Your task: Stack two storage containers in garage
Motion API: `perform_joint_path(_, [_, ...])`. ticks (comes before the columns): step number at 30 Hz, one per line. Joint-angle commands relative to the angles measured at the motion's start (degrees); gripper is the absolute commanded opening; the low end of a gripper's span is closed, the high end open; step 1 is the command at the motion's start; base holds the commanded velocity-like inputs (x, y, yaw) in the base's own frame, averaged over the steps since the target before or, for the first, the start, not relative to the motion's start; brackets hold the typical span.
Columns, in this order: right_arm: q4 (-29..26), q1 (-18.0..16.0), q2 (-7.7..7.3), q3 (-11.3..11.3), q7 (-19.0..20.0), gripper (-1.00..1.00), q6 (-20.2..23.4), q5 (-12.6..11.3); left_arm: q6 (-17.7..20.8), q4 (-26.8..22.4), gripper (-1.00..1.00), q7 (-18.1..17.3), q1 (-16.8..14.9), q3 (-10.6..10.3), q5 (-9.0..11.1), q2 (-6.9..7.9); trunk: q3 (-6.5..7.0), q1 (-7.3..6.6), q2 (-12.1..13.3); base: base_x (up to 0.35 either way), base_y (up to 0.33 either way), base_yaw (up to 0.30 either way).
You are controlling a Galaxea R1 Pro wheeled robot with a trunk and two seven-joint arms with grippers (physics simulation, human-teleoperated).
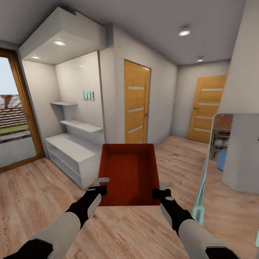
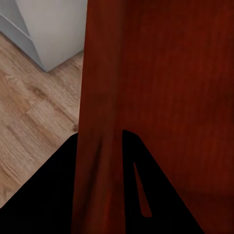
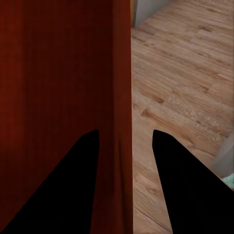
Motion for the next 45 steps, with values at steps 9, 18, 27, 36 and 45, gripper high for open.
perform_joint_path(9, [-0.3, -0.1, 0.02, -2.0, -1.1, -1.00, 0.2, 1.3, 0.5, -0.1, -1.00, 1.1, 0.0, 0.2, -0.5, 0.12, -0.02, 0.05, 0.0, 0.323, 0.000, 0.000])
perform_joint_path(18, [-0.3, -0.1, 0.02, -2.0, -1.1, -1.00, 0.2, 1.3, 0.5, -0.1, -1.00, 1.1, 0.0, 0.2, -0.5, 0.12, -0.02, 0.05, 0.0, 0.323, 0.000, 0.000])
perform_joint_path(27, [-0.3, -0.1, 0.02, -2.0, -1.1, -1.00, 0.2, 1.3, 0.5, -0.1, -1.00, 1.1, 0.0, 0.2, -0.5, 0.12, -0.02, 0.05, 0.0, 0.323, 0.000, 0.000])
perform_joint_path(36, [-0.3, -0.1, 0.02, -2.0, -1.1, -1.00, 0.2, 1.3, 0.5, -0.1, -1.00, 1.0, 0.0, 0.2, -0.5, 0.12, -0.02, 0.05, 0.0, 0.323, 0.000, 0.000])
perform_joint_path(45, [-0.3, -0.1, 0.02, -2.1, -1.1, -1.00, 0.2, 1.3, 0.5, -0.1, -1.00, 1.0, 0.0, 0.2, -0.5, 0.12, -0.02, 0.05, 0.0, 0.323, 0.000, 0.000])
